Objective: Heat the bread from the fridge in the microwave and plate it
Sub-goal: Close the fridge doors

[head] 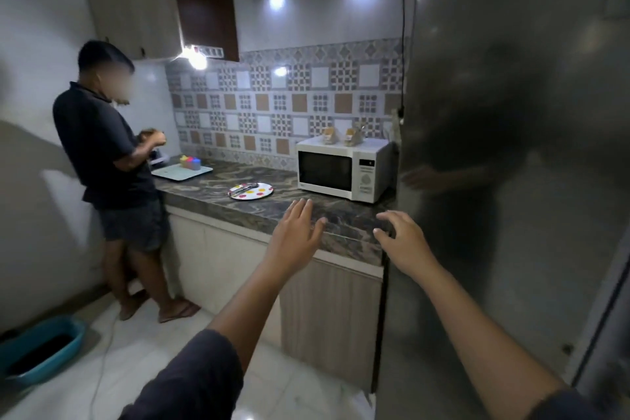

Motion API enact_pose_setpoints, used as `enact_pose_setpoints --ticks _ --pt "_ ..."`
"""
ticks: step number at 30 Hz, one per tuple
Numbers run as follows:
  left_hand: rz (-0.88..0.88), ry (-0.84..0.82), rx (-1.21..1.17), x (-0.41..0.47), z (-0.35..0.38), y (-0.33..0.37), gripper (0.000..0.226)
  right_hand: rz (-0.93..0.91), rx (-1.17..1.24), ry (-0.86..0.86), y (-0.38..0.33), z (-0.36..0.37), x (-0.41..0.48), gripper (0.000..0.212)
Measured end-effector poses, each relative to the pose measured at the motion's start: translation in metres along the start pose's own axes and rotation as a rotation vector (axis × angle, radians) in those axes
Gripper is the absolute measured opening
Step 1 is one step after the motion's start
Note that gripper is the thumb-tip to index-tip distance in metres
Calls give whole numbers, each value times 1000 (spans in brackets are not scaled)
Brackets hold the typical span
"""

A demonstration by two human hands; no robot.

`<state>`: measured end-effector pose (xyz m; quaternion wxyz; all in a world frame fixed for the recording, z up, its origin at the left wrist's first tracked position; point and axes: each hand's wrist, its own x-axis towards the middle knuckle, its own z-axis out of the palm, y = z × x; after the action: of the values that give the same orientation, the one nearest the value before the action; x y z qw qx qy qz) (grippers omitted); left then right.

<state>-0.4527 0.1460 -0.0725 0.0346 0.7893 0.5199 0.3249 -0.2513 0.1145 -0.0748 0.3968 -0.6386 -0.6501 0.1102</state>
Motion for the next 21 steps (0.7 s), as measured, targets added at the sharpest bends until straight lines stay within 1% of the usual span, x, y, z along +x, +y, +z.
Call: enact_pose_setpoints --ticks 3,6,10,15,21 --pt "-69 18 -24 17 -9 -50 56 -28 4 -74 -18 44 35 37" --pt "-125 37 -13 41 -5 -95 57 -52 5 -82 -27 81 79 37" --pt "-183 37 17 87 18 -147 58 -71 24 -97 -21 125 149 36" --pt "-188 60 21 190 61 -189 56 -52 99 -82 5 167 264 31" --pt "-148 42 -72 328 124 -208 56 49 103 -16 61 185 389 29"
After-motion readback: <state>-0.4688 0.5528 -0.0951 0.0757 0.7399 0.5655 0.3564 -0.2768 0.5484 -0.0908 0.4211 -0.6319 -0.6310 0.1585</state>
